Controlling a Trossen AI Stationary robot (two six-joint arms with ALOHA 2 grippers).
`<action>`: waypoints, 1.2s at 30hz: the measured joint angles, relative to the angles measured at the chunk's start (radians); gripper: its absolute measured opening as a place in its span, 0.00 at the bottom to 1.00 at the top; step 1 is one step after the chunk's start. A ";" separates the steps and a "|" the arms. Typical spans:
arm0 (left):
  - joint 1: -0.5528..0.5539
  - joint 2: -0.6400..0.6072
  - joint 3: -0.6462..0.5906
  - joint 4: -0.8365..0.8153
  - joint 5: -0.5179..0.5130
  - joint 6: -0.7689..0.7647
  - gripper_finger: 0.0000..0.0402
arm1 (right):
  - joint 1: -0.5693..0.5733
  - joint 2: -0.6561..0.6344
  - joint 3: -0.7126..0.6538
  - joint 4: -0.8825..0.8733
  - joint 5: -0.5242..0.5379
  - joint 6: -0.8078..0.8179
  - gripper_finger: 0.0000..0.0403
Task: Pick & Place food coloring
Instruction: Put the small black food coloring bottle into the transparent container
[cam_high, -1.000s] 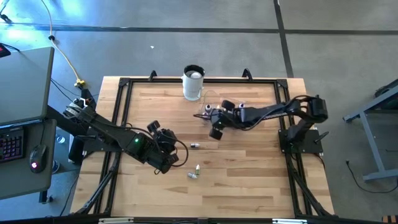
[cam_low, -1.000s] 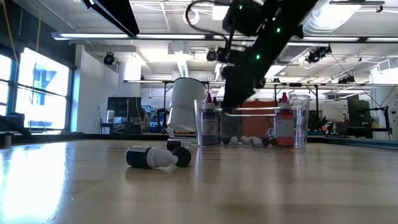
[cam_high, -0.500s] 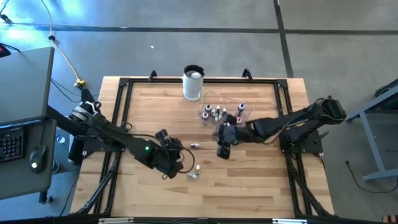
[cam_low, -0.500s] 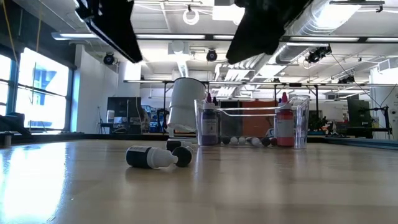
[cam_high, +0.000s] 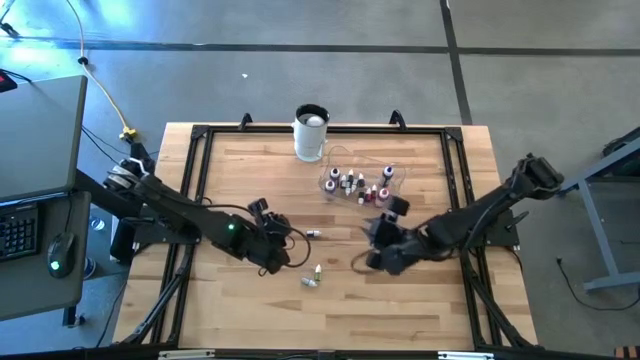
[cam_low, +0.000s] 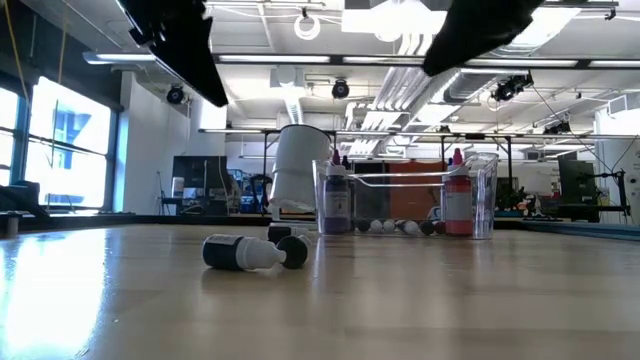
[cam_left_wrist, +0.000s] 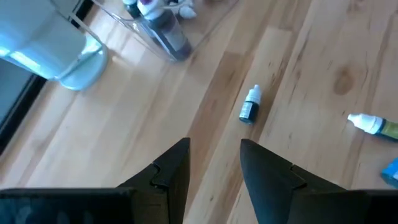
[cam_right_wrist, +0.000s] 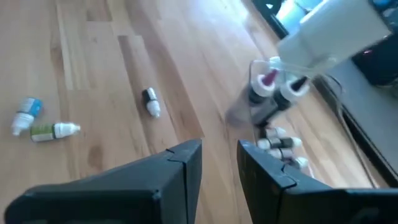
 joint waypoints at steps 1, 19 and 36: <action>0.000 -0.014 0.000 -0.010 -0.003 0.012 0.34 | 0.023 -0.006 0.000 -0.035 0.029 0.031 0.23; 0.165 -0.043 -0.295 0.816 0.459 0.526 0.34 | 0.204 -0.020 0.000 -0.316 0.153 0.266 0.23; 0.385 -0.043 -0.457 1.034 0.647 0.479 0.34 | 0.058 -0.347 -0.586 0.485 -0.053 0.067 0.23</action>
